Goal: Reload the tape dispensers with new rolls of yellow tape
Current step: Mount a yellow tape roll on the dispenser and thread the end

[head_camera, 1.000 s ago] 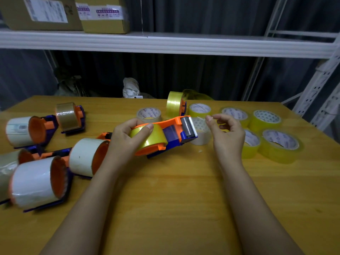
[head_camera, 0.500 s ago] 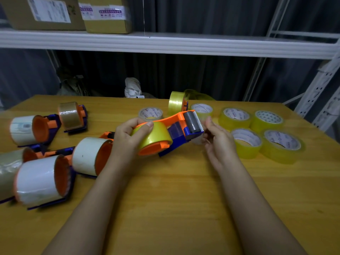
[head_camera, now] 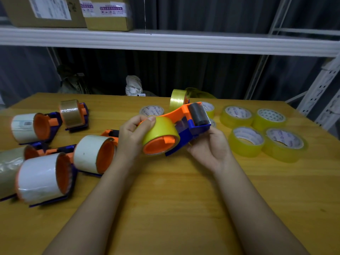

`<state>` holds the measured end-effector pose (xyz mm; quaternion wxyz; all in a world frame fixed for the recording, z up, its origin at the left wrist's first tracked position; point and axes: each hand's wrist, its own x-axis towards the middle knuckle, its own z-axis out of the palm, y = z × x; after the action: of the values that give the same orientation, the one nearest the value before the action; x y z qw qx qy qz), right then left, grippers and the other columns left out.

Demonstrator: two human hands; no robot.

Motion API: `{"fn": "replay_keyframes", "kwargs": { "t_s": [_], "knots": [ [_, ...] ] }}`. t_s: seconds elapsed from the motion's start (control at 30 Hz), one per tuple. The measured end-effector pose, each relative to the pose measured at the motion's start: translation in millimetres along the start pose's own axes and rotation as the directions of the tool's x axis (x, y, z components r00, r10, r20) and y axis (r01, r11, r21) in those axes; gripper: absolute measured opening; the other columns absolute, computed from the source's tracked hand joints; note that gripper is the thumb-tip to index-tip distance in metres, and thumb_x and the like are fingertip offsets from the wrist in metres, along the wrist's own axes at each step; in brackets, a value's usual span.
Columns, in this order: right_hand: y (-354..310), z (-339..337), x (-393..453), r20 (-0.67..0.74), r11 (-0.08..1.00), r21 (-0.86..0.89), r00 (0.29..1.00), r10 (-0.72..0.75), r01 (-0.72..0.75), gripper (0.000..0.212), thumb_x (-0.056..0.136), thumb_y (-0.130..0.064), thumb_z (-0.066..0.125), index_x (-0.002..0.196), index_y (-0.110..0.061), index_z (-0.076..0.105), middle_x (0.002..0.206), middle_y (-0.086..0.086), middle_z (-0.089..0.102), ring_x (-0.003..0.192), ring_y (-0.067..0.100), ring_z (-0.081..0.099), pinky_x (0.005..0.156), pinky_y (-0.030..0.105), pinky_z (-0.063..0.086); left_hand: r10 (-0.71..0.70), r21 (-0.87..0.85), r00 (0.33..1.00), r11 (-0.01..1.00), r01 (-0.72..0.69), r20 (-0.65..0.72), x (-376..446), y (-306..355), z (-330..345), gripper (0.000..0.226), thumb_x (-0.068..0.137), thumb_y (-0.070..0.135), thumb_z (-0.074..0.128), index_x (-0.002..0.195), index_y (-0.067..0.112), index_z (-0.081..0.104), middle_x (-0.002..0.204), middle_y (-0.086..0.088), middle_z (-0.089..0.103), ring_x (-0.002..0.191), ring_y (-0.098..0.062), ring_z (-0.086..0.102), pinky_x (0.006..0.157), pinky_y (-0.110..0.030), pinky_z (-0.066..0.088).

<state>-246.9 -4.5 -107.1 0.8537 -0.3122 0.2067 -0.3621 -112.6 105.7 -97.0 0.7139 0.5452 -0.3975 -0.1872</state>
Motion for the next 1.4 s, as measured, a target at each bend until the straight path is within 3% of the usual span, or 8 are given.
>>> {"fn": "replay_keyframes", "kwargs": {
  "t_s": [0.1,0.2,0.37,0.5,0.63,0.8,1.13,1.4],
  "knots": [
    [0,-1,2,-0.017,0.996,0.062,0.997,-0.069,0.070,0.062,0.081,-0.011,0.054,0.141,-0.005,0.042,0.140,0.024,0.049,0.116,0.033,0.051,0.110,0.048,0.034,0.000,0.014,1.000,1.000,0.000,0.022,-1,-1,3,0.020,0.077,0.032,0.058,0.059,0.030,0.063,0.062,0.012,0.062,0.058,-0.003,0.059,0.047,-0.018,0.044],
    [2,-2,5,-0.049,0.993,0.004,0.992,-0.120,0.121,0.033,0.095,-0.010,0.048,0.128,-0.011,0.053,0.130,0.023,0.057,0.111,0.032,0.058,0.103,0.047,0.043,0.015,0.026,1.000,1.000,-0.015,0.006,0,-2,3,0.019,0.078,0.032,0.058,0.059,0.026,0.060,0.061,0.013,0.060,0.057,-0.003,0.057,0.046,-0.018,0.044],
    [3,-5,4,-0.117,0.980,-0.132,0.979,-0.164,0.148,0.046,0.096,-0.047,0.045,0.124,-0.014,0.058,0.115,0.009,0.069,0.107,0.021,0.062,0.080,0.027,0.047,0.015,0.041,0.999,0.999,-0.014,-0.030,2,-6,0,0.023,0.078,0.035,0.058,0.057,0.029,0.059,0.059,0.011,0.057,0.058,-0.006,0.055,0.048,-0.021,0.043],
    [2,0,-3,0.039,0.995,-0.081,0.998,-0.051,0.054,0.020,0.099,-0.020,0.042,0.106,-0.018,0.062,0.109,0.008,0.066,0.090,0.016,0.060,0.063,0.021,0.042,-0.015,-0.031,0.996,0.999,0.012,-0.087,5,-8,-1,0.024,0.079,0.034,0.060,0.055,0.027,0.059,0.057,0.010,0.053,0.057,-0.011,0.051,0.051,-0.023,0.040],
    [8,4,-3,-0.029,0.949,-0.294,0.991,-0.129,0.115,0.015,0.093,-0.005,0.055,0.104,-0.016,0.057,0.094,0.000,0.063,0.076,0.010,0.055,0.051,0.018,0.036,-0.054,-0.174,0.984,0.984,0.024,-0.170,8,-1,1,0.021,0.093,0.018,0.055,0.071,0.020,0.057,0.054,0.013,0.059,0.053,-0.002,0.055,0.053,-0.019,0.044],
    [0,4,-7,0.060,0.716,-0.522,0.857,-0.511,0.464,0.031,0.101,-0.019,0.046,0.131,-0.018,0.053,0.121,-0.006,0.060,0.112,0.004,0.059,0.086,0.018,0.051,-0.068,-0.166,0.986,0.985,0.043,-0.152,8,-1,-2,0.018,0.093,0.018,0.054,0.075,0.019,0.058,0.055,0.011,0.061,0.054,-0.004,0.057,0.052,-0.018,0.045],
    [8,14,-14,0.329,0.907,-0.250,0.911,-0.250,0.339,0.059,0.085,-0.012,0.053,0.142,-0.007,0.040,0.126,0.009,0.059,0.117,0.019,0.056,0.100,0.033,0.045,-0.129,-0.161,0.986,0.981,0.111,-0.106,6,-6,9,0.022,0.092,0.028,0.056,0.076,0.014,0.061,0.065,-0.002,0.061,0.058,-0.014,0.058,0.056,-0.024,0.049],
    [19,5,-4,0.328,0.865,-0.424,0.936,-0.131,0.270,0.075,0.082,-0.014,0.061,0.150,-0.012,0.029,0.148,0.006,0.045,0.132,0.019,0.048,0.112,0.043,0.036,-0.109,-0.137,0.983,0.987,0.089,-0.150,9,-7,9,0.026,0.094,0.037,0.052,0.079,0.016,0.058,0.071,-0.004,0.058,0.064,-0.017,0.055,0.060,-0.024,0.047]
  ]
}}
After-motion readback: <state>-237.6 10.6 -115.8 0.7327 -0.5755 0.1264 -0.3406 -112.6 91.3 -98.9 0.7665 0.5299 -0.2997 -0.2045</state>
